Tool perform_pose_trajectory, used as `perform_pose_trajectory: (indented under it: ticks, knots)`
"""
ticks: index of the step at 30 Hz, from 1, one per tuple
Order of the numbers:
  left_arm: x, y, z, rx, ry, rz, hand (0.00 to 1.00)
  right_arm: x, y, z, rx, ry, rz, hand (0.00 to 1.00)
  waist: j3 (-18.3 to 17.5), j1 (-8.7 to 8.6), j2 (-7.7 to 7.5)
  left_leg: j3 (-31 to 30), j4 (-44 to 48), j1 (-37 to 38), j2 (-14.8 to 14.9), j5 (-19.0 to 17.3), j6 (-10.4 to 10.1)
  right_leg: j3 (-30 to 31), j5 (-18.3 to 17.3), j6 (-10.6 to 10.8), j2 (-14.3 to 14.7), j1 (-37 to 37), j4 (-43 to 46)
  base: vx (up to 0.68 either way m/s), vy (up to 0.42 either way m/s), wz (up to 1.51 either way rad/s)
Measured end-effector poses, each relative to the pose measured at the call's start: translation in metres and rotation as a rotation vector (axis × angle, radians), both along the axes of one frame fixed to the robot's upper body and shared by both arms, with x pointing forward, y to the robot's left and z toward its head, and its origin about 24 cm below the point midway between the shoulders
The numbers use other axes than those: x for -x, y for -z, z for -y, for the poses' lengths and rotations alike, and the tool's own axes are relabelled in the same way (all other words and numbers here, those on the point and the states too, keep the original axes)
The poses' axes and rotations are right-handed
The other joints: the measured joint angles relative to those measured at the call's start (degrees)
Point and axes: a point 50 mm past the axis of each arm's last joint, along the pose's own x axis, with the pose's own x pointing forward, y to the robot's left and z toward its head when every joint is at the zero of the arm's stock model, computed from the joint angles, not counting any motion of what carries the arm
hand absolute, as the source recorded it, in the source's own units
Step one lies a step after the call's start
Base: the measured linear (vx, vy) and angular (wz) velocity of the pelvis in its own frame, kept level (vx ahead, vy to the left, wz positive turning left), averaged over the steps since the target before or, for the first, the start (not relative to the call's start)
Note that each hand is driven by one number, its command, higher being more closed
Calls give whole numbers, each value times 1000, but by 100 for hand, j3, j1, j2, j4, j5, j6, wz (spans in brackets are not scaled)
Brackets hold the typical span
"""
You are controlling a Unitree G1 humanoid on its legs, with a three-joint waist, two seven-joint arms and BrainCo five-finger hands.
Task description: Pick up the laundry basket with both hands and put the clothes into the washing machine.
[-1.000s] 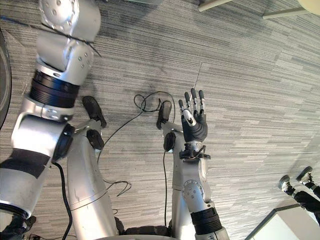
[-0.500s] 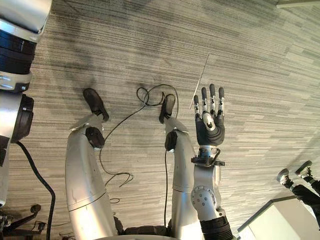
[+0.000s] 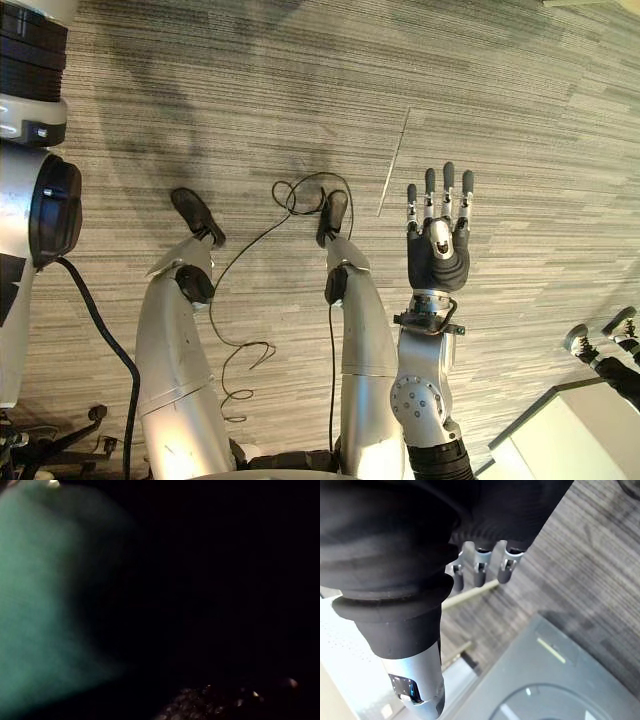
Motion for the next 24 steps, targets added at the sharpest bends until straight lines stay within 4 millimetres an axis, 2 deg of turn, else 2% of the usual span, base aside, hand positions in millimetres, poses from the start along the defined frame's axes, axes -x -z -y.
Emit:
perform_pose_trajectory:
  ticks: [2,4,5,6,8,11,15,17,19,22,24]
  knots:
    - [-3,4,1,-15,-53,13,0,1,2,0,11,-4,-8,0,0,9,0,59,-46,130,1,0,0,-4,21,-9,-13,66,41,111,27,6]
    - [-7,11,1,-76,-207,52,0,2,1,-5,6,-26,1,0,11,6,18,65,-143,353,6,1,2,0,198,-335,-56,-266,730,83,12,-3]
    - [-6,13,1,-149,-340,109,0,3,0,-6,17,-37,19,0,-7,57,-6,70,-172,419,55,9,1,17,72,-424,76,-339,258,22,4,41]
    - [-4,12,0,-192,-459,158,0,7,-1,-3,21,-30,34,0,-10,-52,-16,107,-114,469,-77,-12,-31,-25,805,-629,49,-143,-688,-10,-9,45]
    - [4,8,-2,-246,-580,243,0,8,-6,0,40,-30,70,0,-13,51,-20,175,-129,484,32,-21,-49,-32,921,-647,141,-6,-1051,-23,-7,2]
    - [5,6,-9,-305,-714,260,0,9,-2,6,48,-22,72,0,-13,-22,-20,318,-165,542,65,-35,-71,-14,931,-638,156,37,-1149,0,2,-13]
    - [-12,21,-14,-388,-773,187,0,8,10,9,43,-21,21,0,-13,-43,-20,421,-309,806,-35,-35,-71,13,939,-631,81,199,-1179,16,3,5]
    - [-17,26,-16,-399,-780,163,0,7,14,9,53,-28,10,0,-13,-70,-20,427,-455,898,-83,-32,-68,1,1116,-529,87,343,-1458,0,0,0]
    - [-26,35,-24,-404,-789,110,0,9,17,9,54,-30,-1,0,-13,-114,-19,465,-531,970,-161,-32,-67,5,1141,-522,56,473,-1643,5,5,2]
    - [-58,74,-52,-477,-864,-50,0,18,23,7,47,-46,-19,0,-12,-137,-17,465,-530,1000,-160,-32,-67,1,1141,-522,88,484,-1641,1,-6,-5]
    - [-73,97,-71,-515,-895,-167,0,22,29,10,45,-43,-48,0,-12,-90,-18,458,-568,1000,-115,-26,-78,-4,1142,-521,97,486,-1661,-1,-6,-3]
